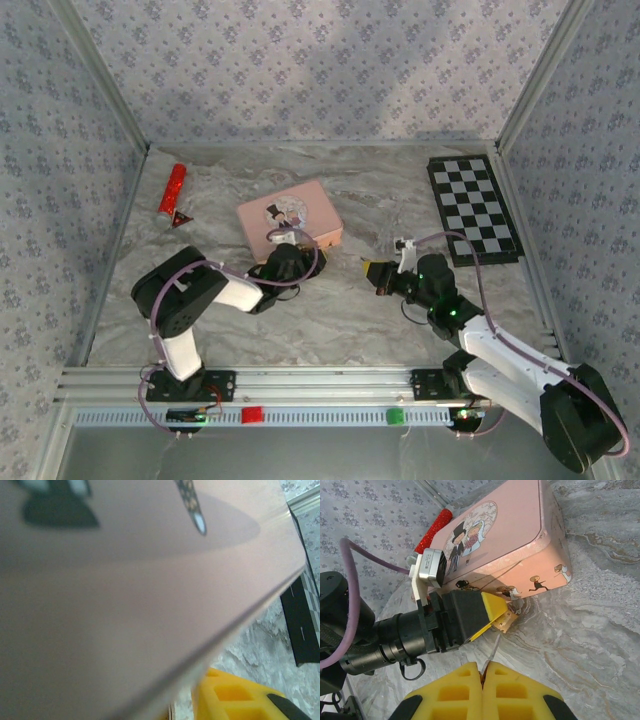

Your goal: Unlock the padlock with the key

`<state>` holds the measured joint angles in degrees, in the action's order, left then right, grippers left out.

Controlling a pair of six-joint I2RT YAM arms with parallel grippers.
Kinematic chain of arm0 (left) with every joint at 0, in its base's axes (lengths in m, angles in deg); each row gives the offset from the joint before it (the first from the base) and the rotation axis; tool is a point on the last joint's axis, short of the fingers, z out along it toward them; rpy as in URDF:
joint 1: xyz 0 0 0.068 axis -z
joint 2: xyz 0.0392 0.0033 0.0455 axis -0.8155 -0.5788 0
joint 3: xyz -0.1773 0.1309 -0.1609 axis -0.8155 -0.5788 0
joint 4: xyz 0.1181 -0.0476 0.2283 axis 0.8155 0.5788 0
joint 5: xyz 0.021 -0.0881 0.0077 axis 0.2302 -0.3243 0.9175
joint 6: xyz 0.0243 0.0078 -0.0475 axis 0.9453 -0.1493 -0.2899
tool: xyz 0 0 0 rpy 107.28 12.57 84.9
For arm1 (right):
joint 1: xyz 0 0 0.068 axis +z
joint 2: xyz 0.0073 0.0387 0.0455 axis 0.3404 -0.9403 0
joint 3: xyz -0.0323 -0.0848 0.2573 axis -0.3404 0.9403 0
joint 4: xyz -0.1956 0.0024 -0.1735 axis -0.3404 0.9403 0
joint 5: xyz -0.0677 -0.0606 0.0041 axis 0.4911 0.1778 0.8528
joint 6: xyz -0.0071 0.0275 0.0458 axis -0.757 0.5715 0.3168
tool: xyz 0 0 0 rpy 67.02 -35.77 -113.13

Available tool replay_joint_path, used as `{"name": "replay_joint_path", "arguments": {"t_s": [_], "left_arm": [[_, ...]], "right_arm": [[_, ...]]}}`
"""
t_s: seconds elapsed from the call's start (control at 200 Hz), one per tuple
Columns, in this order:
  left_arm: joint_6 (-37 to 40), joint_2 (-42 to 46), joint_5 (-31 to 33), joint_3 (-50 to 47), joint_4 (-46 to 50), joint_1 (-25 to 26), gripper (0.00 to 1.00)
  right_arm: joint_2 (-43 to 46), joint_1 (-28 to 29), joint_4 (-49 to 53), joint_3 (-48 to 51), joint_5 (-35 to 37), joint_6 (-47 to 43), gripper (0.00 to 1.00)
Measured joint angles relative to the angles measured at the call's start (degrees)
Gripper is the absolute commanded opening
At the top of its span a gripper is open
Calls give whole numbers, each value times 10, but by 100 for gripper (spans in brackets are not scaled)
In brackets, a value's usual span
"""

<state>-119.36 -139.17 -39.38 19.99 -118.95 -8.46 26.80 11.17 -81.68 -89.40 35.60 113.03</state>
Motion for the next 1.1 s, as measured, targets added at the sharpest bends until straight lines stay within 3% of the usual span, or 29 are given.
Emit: {"name": "replay_joint_path", "arguments": {"t_s": [0.625,0.924,1.099], "left_arm": [[4,43,-20,-37,27,12,19],[-20,146,-19,-72,106,7,19],[-35,163,-25,-77,134,0,13]], "right_arm": [[-23,17,-25,0,11,0,0],[-27,45,-44,6,17,16,0],[-62,68,-73,17,24,35,0]]}}
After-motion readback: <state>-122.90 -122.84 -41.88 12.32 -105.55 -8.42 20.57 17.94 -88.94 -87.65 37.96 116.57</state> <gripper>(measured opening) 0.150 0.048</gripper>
